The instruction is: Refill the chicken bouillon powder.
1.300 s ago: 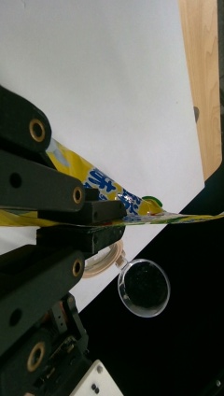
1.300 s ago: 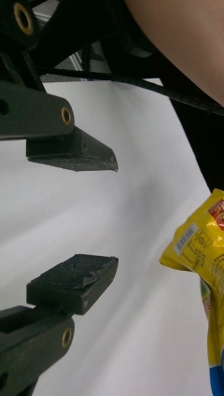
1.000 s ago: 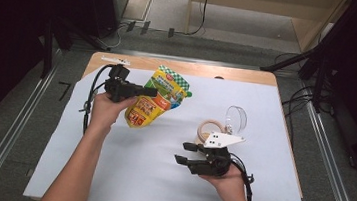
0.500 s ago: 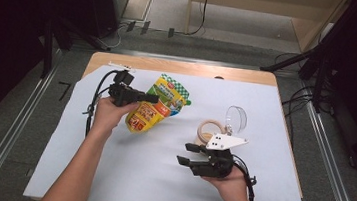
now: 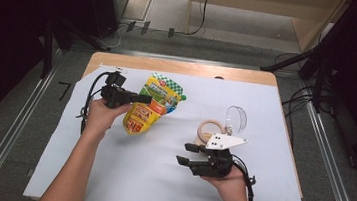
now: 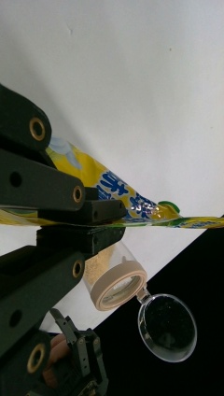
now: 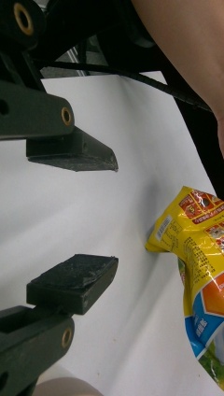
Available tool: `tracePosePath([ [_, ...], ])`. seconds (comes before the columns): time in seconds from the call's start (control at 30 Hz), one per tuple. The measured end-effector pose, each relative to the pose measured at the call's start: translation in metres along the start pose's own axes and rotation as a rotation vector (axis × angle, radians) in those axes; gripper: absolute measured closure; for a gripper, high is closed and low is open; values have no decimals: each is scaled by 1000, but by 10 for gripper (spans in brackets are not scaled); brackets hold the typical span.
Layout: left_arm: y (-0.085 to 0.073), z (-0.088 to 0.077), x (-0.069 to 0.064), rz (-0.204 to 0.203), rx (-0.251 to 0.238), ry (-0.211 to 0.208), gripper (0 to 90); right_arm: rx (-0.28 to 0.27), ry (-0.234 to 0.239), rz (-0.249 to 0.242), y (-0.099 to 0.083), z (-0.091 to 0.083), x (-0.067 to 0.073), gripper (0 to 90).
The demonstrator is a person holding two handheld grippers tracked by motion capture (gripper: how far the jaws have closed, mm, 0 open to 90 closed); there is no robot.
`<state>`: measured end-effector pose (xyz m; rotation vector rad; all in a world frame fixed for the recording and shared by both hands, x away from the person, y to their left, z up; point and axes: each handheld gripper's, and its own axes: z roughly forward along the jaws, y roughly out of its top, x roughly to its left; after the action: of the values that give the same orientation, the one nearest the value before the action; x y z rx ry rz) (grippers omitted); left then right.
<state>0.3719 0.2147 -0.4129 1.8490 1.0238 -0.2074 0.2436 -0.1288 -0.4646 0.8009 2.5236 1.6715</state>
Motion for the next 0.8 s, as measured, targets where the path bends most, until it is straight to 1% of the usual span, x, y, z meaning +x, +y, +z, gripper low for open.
tracePosePath([
  [0.03, -1, -2, 0, 4, -2, 6, 892, 1, -1, 0, 0, 0, 0, 475],
  [0.17, -6, -7, -1, -3, -6, 3, 889, 5, 2, -3, 0, 1, 0, 475],
  [0.27, -8, -11, -2, 0, -5, 17, 885, 11, 5, -1, -2, 4, 1, 475],
  [0.37, -11, -16, -2, 3, -7, 23, 881, 17, 8, -2, -2, 6, 1, 475],
  [0.43, -13, -18, -2, -3, -6, 24, 881, 18, 10, 0, -2, 7, 1, 475],
  [0.7, -20, -27, -2, -3, -5, 15, 878, 22, 5, 2, -2, 8, -1, 475],
  [0.8, -21, -30, -1, -8, -5, 21, 874, 21, 9, -1, -1, 9, 0, 475],
])
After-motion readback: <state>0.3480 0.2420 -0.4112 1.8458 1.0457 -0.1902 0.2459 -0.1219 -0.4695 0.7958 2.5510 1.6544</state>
